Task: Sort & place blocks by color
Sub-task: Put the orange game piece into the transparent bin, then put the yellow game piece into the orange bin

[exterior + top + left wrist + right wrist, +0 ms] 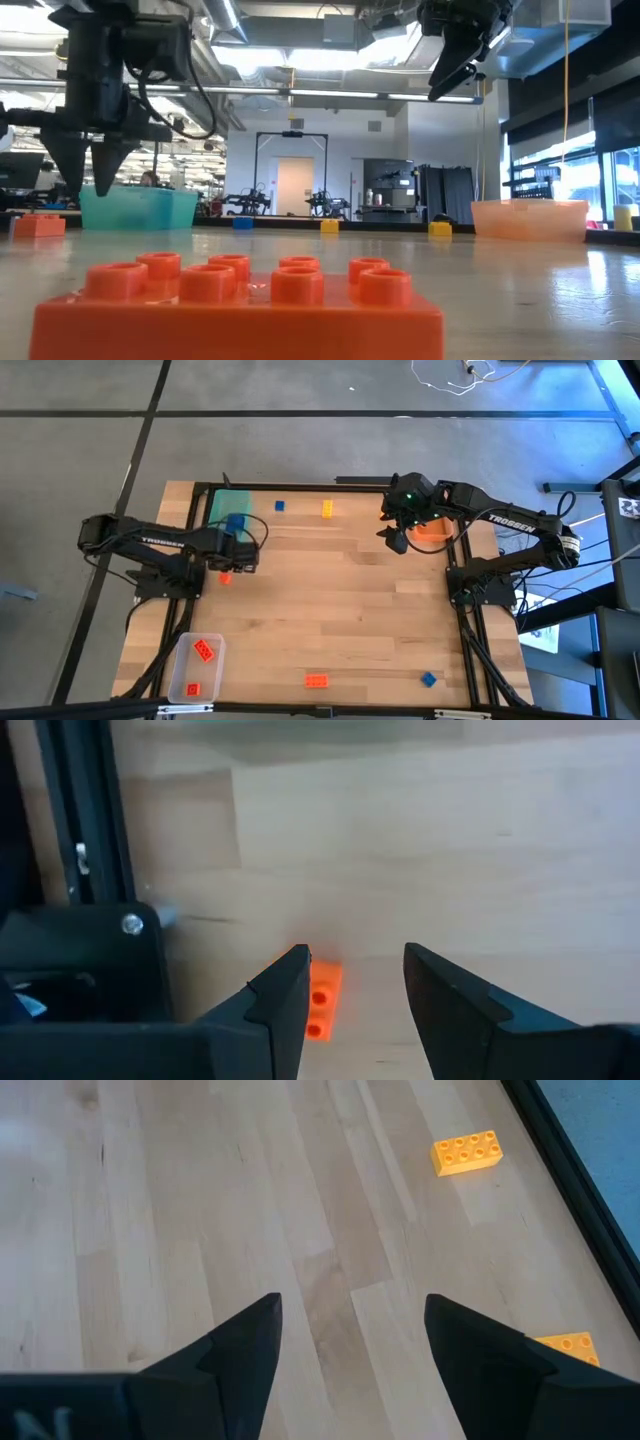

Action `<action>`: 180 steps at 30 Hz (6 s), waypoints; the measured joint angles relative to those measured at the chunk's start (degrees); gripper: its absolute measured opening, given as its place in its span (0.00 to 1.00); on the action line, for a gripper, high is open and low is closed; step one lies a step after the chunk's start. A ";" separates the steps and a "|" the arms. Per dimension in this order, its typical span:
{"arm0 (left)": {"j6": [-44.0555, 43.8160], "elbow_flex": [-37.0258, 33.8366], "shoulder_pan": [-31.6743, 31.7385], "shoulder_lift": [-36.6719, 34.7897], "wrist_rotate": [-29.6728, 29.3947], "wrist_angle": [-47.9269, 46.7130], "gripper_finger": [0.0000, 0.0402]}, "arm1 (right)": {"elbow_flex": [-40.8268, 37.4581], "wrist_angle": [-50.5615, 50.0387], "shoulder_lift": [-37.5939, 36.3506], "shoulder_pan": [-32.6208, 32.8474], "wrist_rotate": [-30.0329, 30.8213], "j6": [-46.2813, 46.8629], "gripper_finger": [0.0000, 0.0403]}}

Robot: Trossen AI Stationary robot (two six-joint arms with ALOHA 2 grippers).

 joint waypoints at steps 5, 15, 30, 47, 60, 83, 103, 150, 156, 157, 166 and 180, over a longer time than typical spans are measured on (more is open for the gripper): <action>-1.15 -1.81 -0.36 0.01 5.05 0.49 0.38 | 0.00 -0.01 0.00 0.00 0.00 0.00 0.61; -3.19 -5.06 -2.78 0.15 8.85 4.01 0.38 | 0.00 -0.01 0.00 -0.01 0.00 0.00 0.61; -4.00 -5.02 -2.97 4.14 9.57 15.67 0.38 | 0.00 -0.03 0.00 -0.02 0.00 0.00 0.61; -5.79 3.83 -3.02 4.39 5.85 8.28 0.38 | 0.00 -0.03 0.00 0.00 0.02 0.00 0.61; -11.18 3.94 -6.21 4.36 6.87 6.42 0.38 | 0.00 -0.03 0.00 0.00 0.02 0.00 0.61; -5.64 -0.36 -4.51 13.12 6.29 15.32 0.57 | 0.00 -0.02 0.00 0.00 0.00 0.00 0.61; -3.47 0.40 -2.91 18.18 10.43 15.62 0.41 | 0.00 -0.02 0.00 -0.01 0.01 0.00 0.61; -5.55 32.34 -49.96 20.35 37.98 -3.89 0.32 | 0.00 -0.05 0.00 0.02 -17.05 -4.56 0.61; -10.46 31.68 -54.67 24.29 36.58 -3.32 0.32 | 0.00 -0.05 0.00 0.00 -17.03 -4.60 0.61; -10.78 31.24 -55.15 24.85 36.64 -2.75 0.32 | 0.00 -0.05 0.00 0.00 -17.03 -4.50 0.61; -11.93 27.83 -56.76 26.10 35.79 -1.00 0.34 | 0.00 -0.05 0.00 0.00 -17.00 -4.35 0.61; -12.38 26.00 -56.72 25.96 33.88 -1.01 0.50 | 0.00 -0.05 0.00 0.00 -16.98 -4.26 0.61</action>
